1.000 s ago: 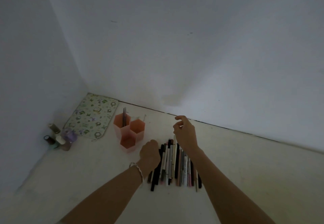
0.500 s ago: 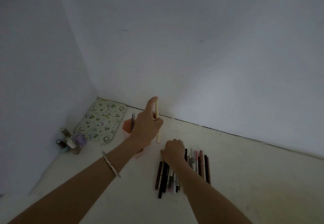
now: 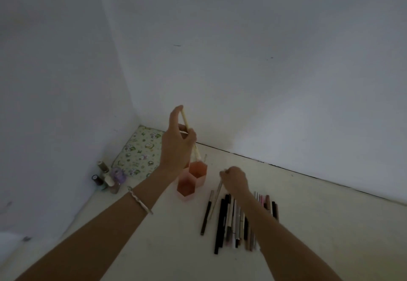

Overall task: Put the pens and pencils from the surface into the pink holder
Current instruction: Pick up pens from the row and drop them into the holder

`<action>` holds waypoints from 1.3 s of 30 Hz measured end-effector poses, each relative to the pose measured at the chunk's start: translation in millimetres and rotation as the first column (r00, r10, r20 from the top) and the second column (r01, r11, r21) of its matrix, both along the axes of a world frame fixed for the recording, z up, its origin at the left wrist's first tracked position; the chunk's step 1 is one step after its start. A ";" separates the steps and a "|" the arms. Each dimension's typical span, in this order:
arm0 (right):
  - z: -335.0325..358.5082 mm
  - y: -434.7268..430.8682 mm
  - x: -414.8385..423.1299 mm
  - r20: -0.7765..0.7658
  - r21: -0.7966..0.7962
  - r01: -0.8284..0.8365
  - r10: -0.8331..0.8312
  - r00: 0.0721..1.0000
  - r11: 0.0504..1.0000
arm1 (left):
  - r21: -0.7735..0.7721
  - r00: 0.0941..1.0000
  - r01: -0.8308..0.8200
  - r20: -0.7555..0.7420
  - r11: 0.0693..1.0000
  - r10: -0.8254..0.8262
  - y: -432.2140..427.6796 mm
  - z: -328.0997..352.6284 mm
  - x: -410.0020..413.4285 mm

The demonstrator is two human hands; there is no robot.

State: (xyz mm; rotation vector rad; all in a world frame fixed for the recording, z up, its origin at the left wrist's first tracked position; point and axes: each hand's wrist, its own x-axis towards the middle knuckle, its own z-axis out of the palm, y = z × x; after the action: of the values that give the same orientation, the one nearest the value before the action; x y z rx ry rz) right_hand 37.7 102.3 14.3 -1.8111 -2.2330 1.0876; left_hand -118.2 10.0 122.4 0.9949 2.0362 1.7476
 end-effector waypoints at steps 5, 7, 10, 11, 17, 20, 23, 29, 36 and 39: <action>54.8 33.7 -3.0 -0.300 0.129 0.175 -0.129 0.945 0.976 | -0.059 0.977 -0.167 -0.142 0.984 0.158 -13.4 -19.2 -27.4; 72.4 33.9 -6.0 -0.411 0.170 0.235 -0.148 0.900 0.957 | -0.155 0.972 -0.163 -0.194 0.975 0.131 -17.8 -33.2 -24.2; 92.8 24.7 -14.0 -0.584 0.177 0.297 -0.143 0.799 0.938 | -0.291 0.958 -0.156 -0.279 0.944 0.072 -26.0 -55.7 -20.1; 97.5 20.4 -18.6 -0.646 0.169 0.310 -0.132 0.752 0.936 | -0.325 0.956 -0.142 -0.291 0.935 0.044 -28.8 -61.8 -20.4; 101.2 -17.4 -56.8 -0.749 0.282 0.216 0.074 0.659 0.935 | -0.238 0.922 -0.239 -0.361 0.941 0.143 -39.6 -46.1 -36.2; 83.6 -36.0 -67.5 -0.633 0.383 0.050 0.223 0.741 0.922 | -0.198 0.942 -0.205 -0.305 0.959 0.138 -42.3 -20.1 -36.3; 67.1 -47.2 -65.7 -0.436 0.449 -0.154 0.367 0.822 0.880 | -0.207 0.936 -0.190 -0.332 0.960 0.114 -45.4 1.5 -19.7; 65.9 -20.6 -26.6 -0.450 0.421 0.042 0.168 0.877 0.906 | -0.762 0.746 0.104 -0.365 0.639 -0.557 -46.6 -28.3 74.4; 50.1 5.2 39.8 -0.323 0.379 -0.009 0.141 0.936 0.925 | -0.935 0.729 -0.017 -0.255 0.355 -0.636 -28.0 -92.9 128.8; 40.3 11.9 61.4 -0.289 0.340 0.025 0.080 0.954 0.940 | -0.915 0.686 -0.084 -0.340 0.395 -0.643 -30.3 -109.8 132.8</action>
State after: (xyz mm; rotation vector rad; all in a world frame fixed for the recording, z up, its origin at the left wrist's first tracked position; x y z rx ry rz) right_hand 99.1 114.2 54.6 -1.3790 -2.1105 0.8441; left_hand 14.5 -20.3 12.7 1.5258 2.3945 -0.1531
